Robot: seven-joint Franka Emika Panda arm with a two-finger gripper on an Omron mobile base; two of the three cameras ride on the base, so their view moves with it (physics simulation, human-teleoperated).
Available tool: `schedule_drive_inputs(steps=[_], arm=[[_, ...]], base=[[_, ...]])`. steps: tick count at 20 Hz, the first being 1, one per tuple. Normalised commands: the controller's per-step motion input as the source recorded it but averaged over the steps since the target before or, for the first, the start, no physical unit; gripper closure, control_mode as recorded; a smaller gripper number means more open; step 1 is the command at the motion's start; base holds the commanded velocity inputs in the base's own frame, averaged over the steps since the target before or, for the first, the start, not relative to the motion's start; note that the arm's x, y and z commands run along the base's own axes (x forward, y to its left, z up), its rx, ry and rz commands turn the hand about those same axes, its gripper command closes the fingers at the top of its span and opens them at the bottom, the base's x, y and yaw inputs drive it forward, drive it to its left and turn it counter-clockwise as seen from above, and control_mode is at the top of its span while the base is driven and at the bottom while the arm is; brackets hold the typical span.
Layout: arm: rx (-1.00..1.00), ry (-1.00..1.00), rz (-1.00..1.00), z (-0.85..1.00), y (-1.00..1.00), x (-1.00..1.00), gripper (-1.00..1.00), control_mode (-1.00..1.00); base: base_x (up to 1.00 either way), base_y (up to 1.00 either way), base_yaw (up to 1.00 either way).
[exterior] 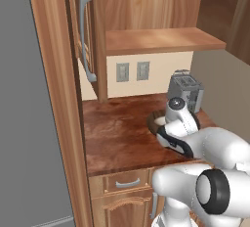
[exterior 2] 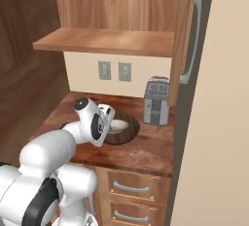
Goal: Pick up the bowls on the counter and stack them on top of one another in the open cabinet. Place the smaller bowl on top of the larger bowl.
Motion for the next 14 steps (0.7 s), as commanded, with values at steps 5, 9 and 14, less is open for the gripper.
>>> schedule_drive_inputs(steps=[5, 9, 14], arm=[[0.0, 0.03, 0.0, -0.12, -0.04, 0.12, 1.0, -1.0], [0.0, 0.03, 0.0, -0.12, -0.04, 0.12, 1.0, -1.0], [0.0, 0.02, 0.0, -0.13, -0.01, 0.13, 1.0, -1.0]], base=[[0.0, 0.0, 0.0], [0.0, 0.0, 0.0], [0.0, 0.0, 0.0]])
